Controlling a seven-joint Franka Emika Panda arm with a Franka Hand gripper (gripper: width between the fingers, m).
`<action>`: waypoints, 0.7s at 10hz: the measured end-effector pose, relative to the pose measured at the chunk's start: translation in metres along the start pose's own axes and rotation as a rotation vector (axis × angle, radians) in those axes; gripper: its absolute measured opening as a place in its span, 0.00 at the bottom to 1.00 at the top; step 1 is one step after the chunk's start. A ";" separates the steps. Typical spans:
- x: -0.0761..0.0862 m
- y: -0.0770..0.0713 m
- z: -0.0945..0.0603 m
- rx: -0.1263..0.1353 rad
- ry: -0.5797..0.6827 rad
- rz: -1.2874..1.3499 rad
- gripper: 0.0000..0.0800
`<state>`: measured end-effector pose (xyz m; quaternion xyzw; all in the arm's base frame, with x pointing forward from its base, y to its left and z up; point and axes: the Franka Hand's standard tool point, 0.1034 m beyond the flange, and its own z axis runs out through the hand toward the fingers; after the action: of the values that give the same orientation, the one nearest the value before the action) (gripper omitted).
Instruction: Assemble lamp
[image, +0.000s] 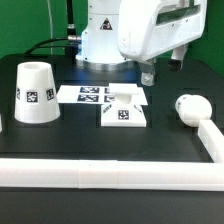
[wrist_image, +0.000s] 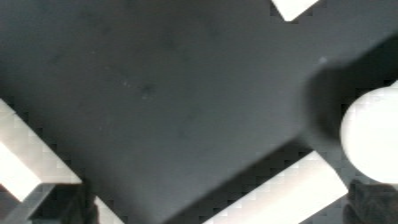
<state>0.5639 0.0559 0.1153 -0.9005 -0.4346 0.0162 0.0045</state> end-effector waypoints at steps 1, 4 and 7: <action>0.000 0.000 0.000 0.000 0.000 0.000 0.87; -0.002 0.000 0.000 -0.001 0.002 -0.003 0.87; -0.063 -0.021 0.011 0.011 -0.017 -0.002 0.87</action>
Offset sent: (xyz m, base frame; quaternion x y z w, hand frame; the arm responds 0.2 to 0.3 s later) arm 0.0000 0.0000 0.0000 0.0000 0.0000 0.0000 1.0000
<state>0.5078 0.0191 0.1062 -0.8999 -0.4353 0.0260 0.0057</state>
